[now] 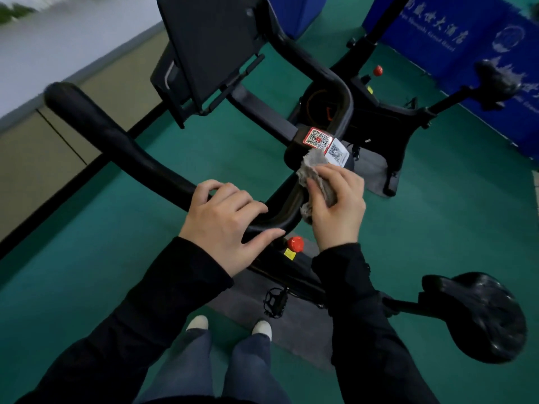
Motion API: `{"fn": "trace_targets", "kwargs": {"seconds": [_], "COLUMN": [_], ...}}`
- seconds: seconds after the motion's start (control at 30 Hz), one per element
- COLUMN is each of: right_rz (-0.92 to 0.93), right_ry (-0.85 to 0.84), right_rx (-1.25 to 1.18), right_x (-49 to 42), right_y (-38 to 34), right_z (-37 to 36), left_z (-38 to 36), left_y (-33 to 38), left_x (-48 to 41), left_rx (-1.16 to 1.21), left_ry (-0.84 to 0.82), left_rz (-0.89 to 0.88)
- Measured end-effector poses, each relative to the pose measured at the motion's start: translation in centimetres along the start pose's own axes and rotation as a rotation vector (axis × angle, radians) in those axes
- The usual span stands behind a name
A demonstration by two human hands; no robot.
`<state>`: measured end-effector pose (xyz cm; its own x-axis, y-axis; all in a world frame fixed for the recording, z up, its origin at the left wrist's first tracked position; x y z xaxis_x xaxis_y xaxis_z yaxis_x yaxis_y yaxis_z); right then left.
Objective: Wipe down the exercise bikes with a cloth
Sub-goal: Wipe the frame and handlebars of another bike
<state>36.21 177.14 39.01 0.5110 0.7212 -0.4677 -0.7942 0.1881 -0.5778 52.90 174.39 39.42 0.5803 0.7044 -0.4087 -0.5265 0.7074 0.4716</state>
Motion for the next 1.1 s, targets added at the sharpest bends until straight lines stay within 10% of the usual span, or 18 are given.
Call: {"fn": "trace_targets", "kwargs": {"seconds": [0.27,0.57,1.1], "right_rz": [0.626,0.873,1.065], "right_ry": [-0.631,-1.096,-1.037], "right_rx": [0.117,0.130,0.486], "right_x": [-2.3,0.0,-1.4], "right_y": [-5.1,-7.4,-6.7], "right_z": [-3.6,-8.0,-9.6], "left_z": [-1.2,-1.3,-1.0], "left_y": [0.0,-0.5,-0.6], "left_x": [-0.2,-0.3,-0.5], "left_rx": [0.006,0.030,0.077], "left_ry": [-0.018,-0.024,-0.018], "left_rz": [0.086,0.146,0.181]}}
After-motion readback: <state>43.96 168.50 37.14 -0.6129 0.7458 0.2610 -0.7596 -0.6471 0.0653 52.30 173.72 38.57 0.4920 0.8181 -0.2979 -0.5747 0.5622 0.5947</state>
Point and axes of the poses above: each hand's wrist, its own x-axis away from the middle knuckle, its own z-axis out of the back of the hand, y = z × x, the point moved 10 cm from there along -x, towards the middle knuckle, and after that the axes turned 10 degrees about x, right-handed, at the moved point
